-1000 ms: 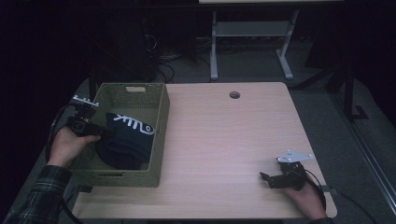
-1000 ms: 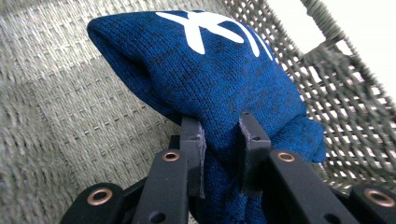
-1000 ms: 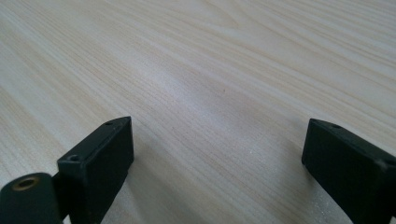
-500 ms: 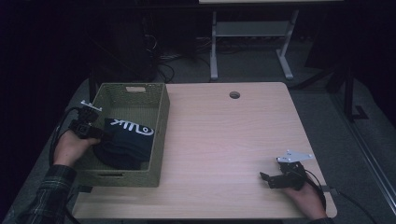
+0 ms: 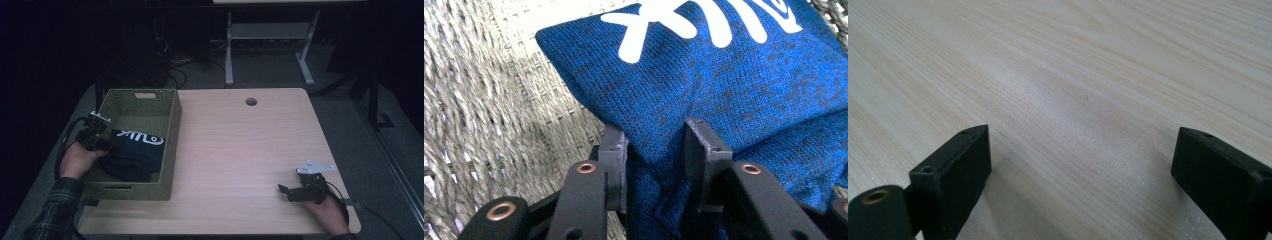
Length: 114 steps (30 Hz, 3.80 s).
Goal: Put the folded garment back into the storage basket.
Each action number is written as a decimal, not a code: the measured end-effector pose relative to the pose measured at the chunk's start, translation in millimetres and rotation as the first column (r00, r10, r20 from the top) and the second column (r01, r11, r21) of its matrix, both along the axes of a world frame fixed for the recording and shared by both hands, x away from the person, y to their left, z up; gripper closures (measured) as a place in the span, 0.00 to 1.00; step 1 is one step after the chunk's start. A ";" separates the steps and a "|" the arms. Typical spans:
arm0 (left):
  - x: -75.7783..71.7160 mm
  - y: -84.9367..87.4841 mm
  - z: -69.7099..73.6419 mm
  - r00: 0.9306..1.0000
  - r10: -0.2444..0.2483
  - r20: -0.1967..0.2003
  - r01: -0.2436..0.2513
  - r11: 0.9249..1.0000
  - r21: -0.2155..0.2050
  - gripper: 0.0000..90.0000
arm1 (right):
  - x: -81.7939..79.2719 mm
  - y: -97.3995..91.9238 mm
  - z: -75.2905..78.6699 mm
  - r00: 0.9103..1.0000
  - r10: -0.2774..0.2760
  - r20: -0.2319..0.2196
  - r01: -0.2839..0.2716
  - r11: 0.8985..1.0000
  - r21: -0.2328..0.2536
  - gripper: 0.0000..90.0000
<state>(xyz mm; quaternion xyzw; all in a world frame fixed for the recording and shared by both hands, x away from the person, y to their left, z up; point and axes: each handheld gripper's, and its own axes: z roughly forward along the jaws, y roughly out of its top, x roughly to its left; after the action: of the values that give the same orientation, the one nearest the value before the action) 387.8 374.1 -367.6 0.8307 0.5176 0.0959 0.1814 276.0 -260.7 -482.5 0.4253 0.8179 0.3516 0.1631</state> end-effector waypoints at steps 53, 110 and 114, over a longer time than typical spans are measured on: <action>-48.2 -100.6 56.7 0.941 -0.101 0.324 0.168 0.968 -0.187 0.15 | 0.3 -0.2 -0.1 1.000 0.003 0.005 -0.003 1.000 -0.002 0.10; -70.0 -306.0 -83.0 0.840 -0.424 0.338 0.508 0.834 -0.217 0.15 | -0.6 0.6 0.0 1.000 0.003 0.001 -0.003 1.000 0.001 0.09; -69.0 -307.4 -94.8 0.837 -0.430 0.337 0.513 0.832 -0.213 0.15 | -0.6 0.6 0.0 1.000 0.003 0.001 -0.003 1.000 0.001 0.09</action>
<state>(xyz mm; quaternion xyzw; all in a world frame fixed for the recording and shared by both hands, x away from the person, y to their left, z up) 318.8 66.7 -462.4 0.8750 0.2723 0.0842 0.3912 275.4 -260.2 -482.5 0.4241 0.8183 0.3521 0.1627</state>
